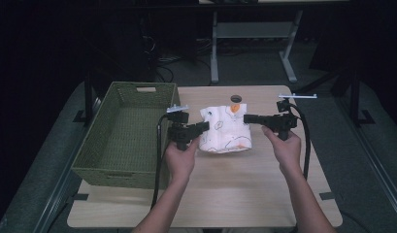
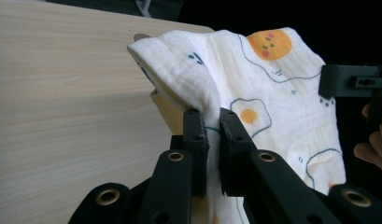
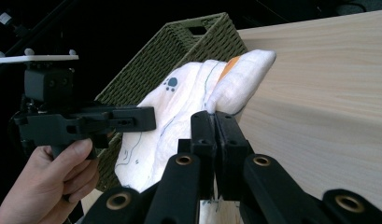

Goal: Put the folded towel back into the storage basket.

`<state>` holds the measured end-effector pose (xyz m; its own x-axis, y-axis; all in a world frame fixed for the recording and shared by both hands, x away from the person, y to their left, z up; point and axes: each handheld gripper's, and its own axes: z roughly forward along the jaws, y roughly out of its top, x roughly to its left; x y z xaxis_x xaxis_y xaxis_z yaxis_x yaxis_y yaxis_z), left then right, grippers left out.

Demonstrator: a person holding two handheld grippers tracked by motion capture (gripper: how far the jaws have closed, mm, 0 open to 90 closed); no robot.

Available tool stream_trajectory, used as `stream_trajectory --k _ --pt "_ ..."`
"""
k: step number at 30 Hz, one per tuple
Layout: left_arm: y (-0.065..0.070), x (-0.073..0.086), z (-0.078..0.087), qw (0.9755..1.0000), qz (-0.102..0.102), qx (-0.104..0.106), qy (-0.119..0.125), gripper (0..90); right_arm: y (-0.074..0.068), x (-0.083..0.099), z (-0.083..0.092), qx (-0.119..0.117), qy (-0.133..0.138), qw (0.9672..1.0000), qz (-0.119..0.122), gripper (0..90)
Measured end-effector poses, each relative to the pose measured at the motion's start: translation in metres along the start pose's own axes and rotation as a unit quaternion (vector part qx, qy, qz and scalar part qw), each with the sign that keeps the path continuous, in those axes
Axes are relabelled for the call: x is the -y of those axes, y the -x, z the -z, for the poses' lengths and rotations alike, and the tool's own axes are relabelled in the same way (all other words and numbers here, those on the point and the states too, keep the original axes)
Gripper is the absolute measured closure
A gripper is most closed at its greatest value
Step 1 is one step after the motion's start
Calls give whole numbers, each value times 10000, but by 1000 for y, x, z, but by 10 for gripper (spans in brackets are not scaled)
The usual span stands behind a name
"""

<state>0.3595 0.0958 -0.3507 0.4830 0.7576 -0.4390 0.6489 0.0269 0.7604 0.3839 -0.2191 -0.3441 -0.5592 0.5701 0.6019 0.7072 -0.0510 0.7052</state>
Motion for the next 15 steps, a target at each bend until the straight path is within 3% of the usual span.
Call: stream_trajectory --k 15 --pt "-3 -5 8 10000 -4 -13 46 836 -12 -10 -5 -67 2 10000 69 872"
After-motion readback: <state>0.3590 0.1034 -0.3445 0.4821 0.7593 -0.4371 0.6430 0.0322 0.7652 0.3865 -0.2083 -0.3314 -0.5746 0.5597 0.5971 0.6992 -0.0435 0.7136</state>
